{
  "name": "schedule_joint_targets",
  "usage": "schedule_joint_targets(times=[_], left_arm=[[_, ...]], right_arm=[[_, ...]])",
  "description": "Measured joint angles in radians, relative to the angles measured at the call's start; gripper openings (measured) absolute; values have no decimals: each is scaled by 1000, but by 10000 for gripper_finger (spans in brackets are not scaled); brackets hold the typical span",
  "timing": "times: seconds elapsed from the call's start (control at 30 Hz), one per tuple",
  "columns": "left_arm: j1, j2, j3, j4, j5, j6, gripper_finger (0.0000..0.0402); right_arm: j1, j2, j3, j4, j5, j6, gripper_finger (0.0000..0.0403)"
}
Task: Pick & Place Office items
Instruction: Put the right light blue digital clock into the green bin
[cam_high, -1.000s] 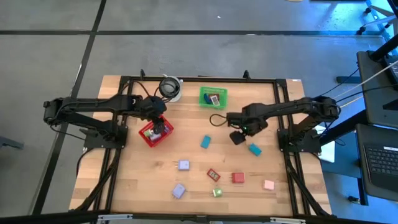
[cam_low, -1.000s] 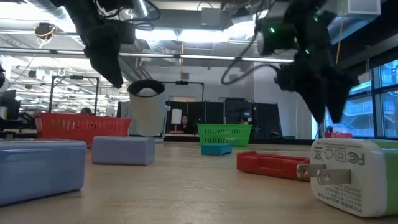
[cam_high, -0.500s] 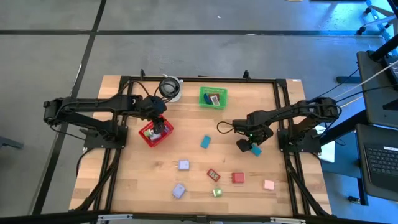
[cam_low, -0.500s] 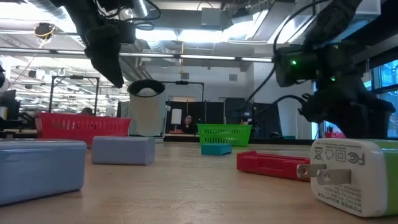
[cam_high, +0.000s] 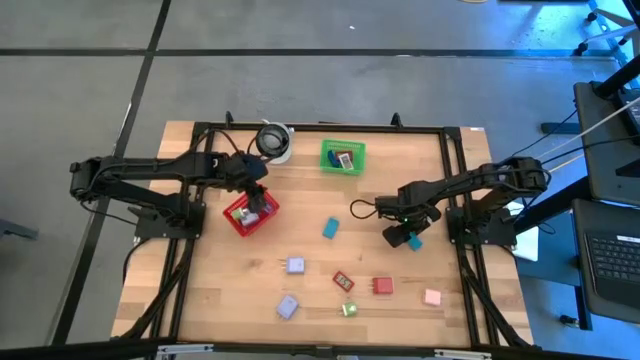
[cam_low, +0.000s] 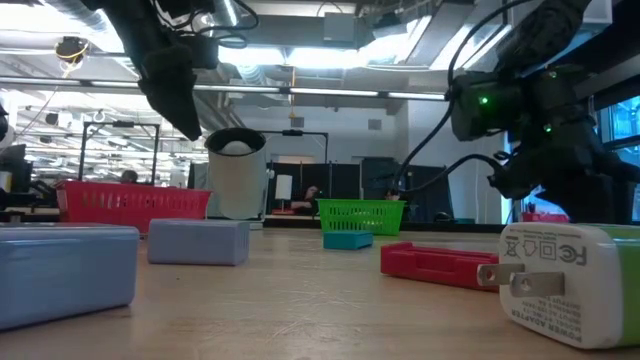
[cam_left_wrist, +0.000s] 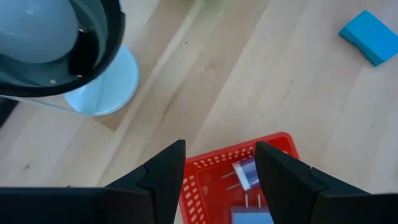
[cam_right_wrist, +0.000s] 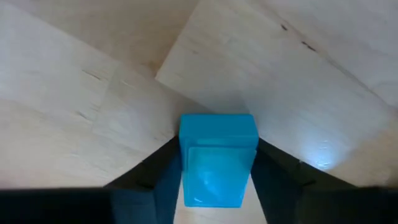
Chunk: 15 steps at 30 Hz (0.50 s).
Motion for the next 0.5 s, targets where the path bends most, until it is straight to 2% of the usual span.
schedule_joint_targets(times=[0.2,0.37,0.5], left_arm=[[0,0,0,46,-8,0,185],[0,0,0,67,-18,7,184],[0,0,0,110,-41,42,184]], right_arm=[[1,4,28,0,17,-1,154],[-1,5,135,61,145,-48,175],[-8,5,256,129,246,-105,168]])
